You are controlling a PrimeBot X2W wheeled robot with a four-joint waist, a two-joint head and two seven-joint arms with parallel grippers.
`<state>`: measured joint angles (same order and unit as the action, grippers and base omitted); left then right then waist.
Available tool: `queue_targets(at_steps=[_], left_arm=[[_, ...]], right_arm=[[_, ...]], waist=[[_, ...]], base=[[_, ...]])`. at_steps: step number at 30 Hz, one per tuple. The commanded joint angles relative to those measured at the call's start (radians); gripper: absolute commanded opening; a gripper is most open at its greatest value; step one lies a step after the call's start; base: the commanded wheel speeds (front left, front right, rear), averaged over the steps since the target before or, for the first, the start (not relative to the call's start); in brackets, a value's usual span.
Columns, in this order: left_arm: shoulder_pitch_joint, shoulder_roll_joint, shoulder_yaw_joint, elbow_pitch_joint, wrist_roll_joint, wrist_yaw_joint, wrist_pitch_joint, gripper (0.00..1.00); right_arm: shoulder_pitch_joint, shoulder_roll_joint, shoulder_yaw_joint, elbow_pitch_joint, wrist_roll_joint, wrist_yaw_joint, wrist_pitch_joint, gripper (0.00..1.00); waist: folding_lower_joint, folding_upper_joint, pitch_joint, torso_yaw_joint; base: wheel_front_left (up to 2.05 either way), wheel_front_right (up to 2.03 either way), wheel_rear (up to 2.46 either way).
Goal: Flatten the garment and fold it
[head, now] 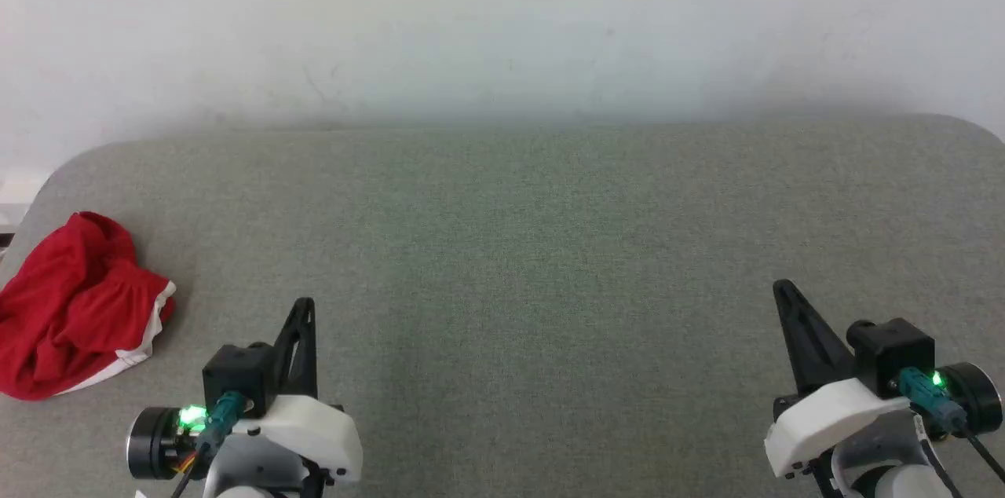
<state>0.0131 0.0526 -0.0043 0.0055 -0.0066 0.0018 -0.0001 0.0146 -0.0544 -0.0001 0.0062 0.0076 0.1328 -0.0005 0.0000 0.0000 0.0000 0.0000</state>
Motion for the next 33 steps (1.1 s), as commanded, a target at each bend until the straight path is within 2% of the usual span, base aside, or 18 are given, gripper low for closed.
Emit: queue_targets(at_steps=[1, 33], left_arm=[[-0.013, -0.002, 0.004, -0.005, 0.007, -0.002, 0.000, 0.00], [-0.013, -0.002, 0.004, -0.005, 0.007, -0.002, 0.000, 0.00]], right_arm=[[-0.015, 0.004, 0.000, -0.006, -0.008, -0.002, 0.000, 0.00], [-0.015, 0.004, 0.000, -0.006, -0.008, -0.002, 0.000, 0.00]], waist=[[0.0000, 0.0000, 0.000, 0.000], [0.0000, 0.0000, 0.000, 0.000]], base=[[0.00, 0.00, 0.00], [0.00, 0.00, 0.00]])
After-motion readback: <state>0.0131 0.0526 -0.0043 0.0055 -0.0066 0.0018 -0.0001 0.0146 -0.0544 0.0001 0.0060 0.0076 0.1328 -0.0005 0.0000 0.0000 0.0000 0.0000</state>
